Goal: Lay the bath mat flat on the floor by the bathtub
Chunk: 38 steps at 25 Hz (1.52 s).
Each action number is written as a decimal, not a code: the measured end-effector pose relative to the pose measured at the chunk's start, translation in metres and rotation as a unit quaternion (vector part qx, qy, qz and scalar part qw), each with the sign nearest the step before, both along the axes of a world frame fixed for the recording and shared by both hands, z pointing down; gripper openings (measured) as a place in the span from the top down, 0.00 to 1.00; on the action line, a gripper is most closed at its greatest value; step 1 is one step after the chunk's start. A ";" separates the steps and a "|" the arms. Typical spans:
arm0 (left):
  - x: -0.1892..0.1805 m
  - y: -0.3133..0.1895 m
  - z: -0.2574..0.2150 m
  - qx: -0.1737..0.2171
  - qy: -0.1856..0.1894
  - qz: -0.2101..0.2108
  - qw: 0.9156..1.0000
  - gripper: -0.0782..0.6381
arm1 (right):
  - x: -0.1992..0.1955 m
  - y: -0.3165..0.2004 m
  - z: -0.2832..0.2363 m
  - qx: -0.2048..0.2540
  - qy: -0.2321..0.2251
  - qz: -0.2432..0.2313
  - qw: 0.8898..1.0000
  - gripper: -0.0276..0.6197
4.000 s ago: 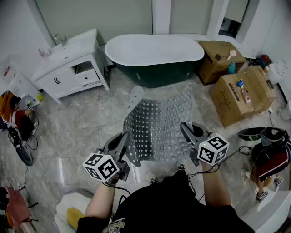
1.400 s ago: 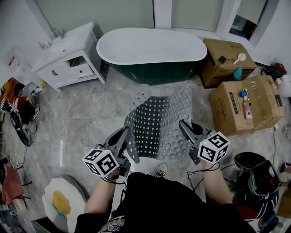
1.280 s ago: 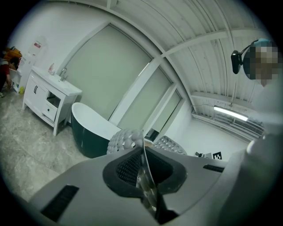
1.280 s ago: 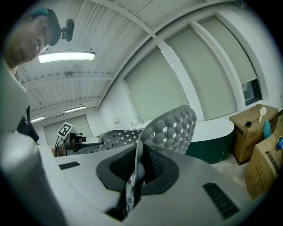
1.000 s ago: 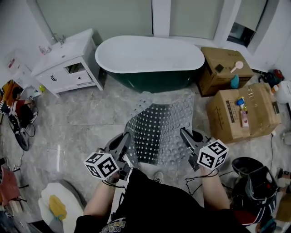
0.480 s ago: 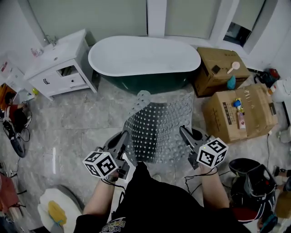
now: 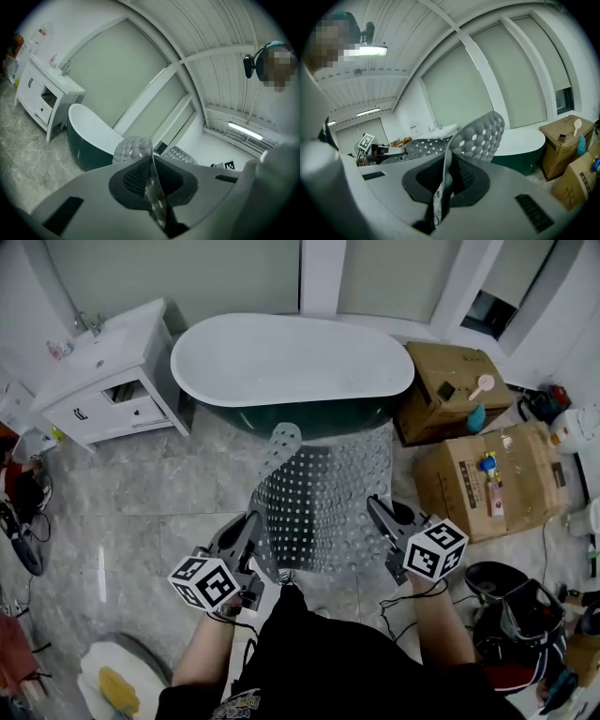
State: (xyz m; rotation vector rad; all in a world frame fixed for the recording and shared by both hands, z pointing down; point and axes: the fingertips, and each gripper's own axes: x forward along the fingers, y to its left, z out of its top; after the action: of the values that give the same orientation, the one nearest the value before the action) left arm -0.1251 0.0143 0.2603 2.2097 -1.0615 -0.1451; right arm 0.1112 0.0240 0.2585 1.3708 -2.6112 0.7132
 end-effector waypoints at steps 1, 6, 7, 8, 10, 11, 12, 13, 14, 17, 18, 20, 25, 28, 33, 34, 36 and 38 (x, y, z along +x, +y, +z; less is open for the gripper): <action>-0.003 -0.008 0.002 0.000 -0.001 0.000 1.000 0.84 | -0.004 -0.009 0.001 -0.002 0.000 0.000 1.000 0.91; -0.023 -0.047 0.007 -0.001 0.000 -0.004 1.000 0.84 | -0.025 -0.051 0.008 -0.010 0.003 -0.007 1.000 0.91; -0.027 -0.055 0.007 -0.001 0.001 -0.005 1.000 0.84 | -0.029 -0.060 0.008 -0.012 0.002 -0.008 1.000 0.91; -0.032 -0.062 0.007 -0.002 0.001 -0.006 1.000 0.84 | -0.034 -0.069 0.009 -0.013 0.002 -0.008 1.000 0.91; -0.042 -0.077 0.006 -0.001 -0.002 -0.006 1.000 0.84 | -0.044 -0.086 0.012 -0.016 0.001 -0.008 1.000 0.91; -0.047 -0.085 0.006 0.000 -0.003 -0.006 1.000 0.84 | -0.049 -0.094 0.014 -0.017 0.000 -0.009 1.000 0.91; -0.051 -0.092 0.007 0.001 -0.005 -0.006 1.000 0.84 | -0.053 -0.102 0.016 -0.019 -0.001 -0.009 1.000 0.91; -0.054 -0.100 0.007 0.002 -0.006 -0.007 1.000 0.84 | -0.057 -0.110 0.019 -0.020 -0.002 -0.010 1.000 0.91; -0.057 -0.107 0.008 0.002 -0.007 -0.008 1.000 0.84 | -0.061 -0.118 0.021 -0.021 -0.003 -0.010 1.000 0.91; -0.068 -0.127 0.010 0.002 -0.008 -0.011 1.000 0.84 | -0.075 -0.138 0.025 -0.022 -0.005 -0.011 1.000 0.91; -0.073 -0.134 0.010 0.002 -0.008 -0.011 1.000 0.84 | -0.079 -0.144 0.025 -0.022 -0.005 -0.011 1.000 0.91; -0.081 -0.147 0.008 0.003 -0.008 -0.014 1.000 0.84 | -0.086 -0.156 0.025 -0.023 -0.004 -0.010 1.000 0.91; -0.088 -0.175 0.003 0.012 -0.009 -0.020 1.000 0.84 | -0.088 -0.181 0.024 -0.014 -0.005 -0.006 1.000 0.91; -0.088 -0.181 0.001 0.014 -0.010 -0.027 0.999 0.84 | -0.083 -0.188 0.023 -0.009 -0.003 -0.005 1.000 0.91; -0.074 -0.198 0.000 0.020 -0.011 -0.036 0.999 0.84 | -0.061 -0.206 0.021 -0.006 -0.007 -0.001 1.000 0.91; -0.069 -0.202 0.001 0.021 -0.010 -0.038 0.999 0.84 | -0.054 -0.211 0.022 -0.006 -0.006 -0.002 1.000 0.91; -0.057 -0.208 0.001 0.021 -0.013 -0.042 0.999 0.84 | -0.043 -0.219 0.023 -0.006 -0.001 -0.008 1.000 0.91; -0.045 -0.215 0.000 0.019 -0.021 -0.047 0.999 0.84 | -0.032 -0.226 0.022 -0.001 0.007 -0.018 1.000 0.91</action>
State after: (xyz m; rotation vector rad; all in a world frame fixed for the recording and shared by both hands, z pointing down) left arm -0.1706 -0.2003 0.2601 2.2062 -1.1945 -0.1619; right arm 0.0792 -0.2018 0.2803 1.3194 -2.6162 0.6974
